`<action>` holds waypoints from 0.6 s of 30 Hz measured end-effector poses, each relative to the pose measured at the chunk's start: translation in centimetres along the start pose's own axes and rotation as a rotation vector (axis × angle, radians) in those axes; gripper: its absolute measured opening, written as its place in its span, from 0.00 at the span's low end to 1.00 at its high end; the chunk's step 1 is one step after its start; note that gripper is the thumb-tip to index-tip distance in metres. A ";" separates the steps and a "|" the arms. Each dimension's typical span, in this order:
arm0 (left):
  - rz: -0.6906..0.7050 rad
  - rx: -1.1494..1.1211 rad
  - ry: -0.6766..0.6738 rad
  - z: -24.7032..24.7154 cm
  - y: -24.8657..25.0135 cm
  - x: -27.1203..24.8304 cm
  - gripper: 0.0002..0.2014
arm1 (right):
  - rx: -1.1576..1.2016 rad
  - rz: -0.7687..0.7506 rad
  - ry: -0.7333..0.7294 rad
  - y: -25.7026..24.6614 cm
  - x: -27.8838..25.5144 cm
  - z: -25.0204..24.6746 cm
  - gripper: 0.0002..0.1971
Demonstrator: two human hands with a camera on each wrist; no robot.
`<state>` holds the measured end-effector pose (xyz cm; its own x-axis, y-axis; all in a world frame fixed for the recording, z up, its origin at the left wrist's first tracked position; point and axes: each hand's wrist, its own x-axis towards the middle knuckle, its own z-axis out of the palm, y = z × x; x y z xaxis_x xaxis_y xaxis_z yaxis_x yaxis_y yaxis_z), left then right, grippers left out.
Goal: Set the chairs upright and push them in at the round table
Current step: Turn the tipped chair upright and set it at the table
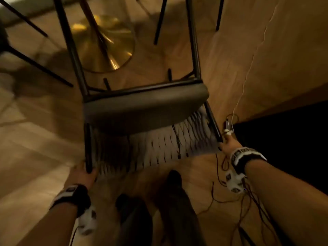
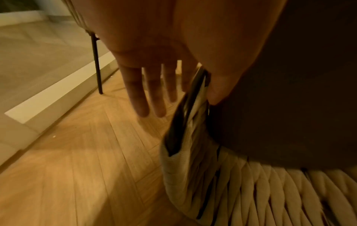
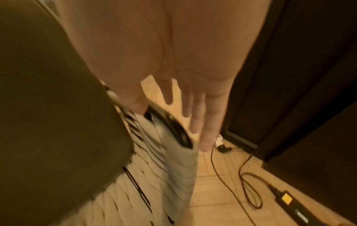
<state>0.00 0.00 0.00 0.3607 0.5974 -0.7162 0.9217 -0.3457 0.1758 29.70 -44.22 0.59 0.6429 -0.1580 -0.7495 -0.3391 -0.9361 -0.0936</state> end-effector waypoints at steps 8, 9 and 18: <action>-0.206 -0.040 0.060 3.0 0.6 2.2 0.18 | 0.010 0.129 0.025 1.4 6.1 3.5 0.42; -0.206 -0.022 0.054 2.8 0.5 2.0 0.18 | 0.003 0.149 -0.008 0.8 5.4 3.0 0.39; -0.204 0.012 0.000 -2.2 -1.5 -3.4 0.20 | -0.042 0.129 -0.076 1.7 0.4 -0.4 0.46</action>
<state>-2.27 0.08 3.64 0.1662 0.6557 -0.7365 0.9740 -0.2256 0.0189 29.64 -45.95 0.37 0.5417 -0.2550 -0.8010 -0.3851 -0.9223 0.0332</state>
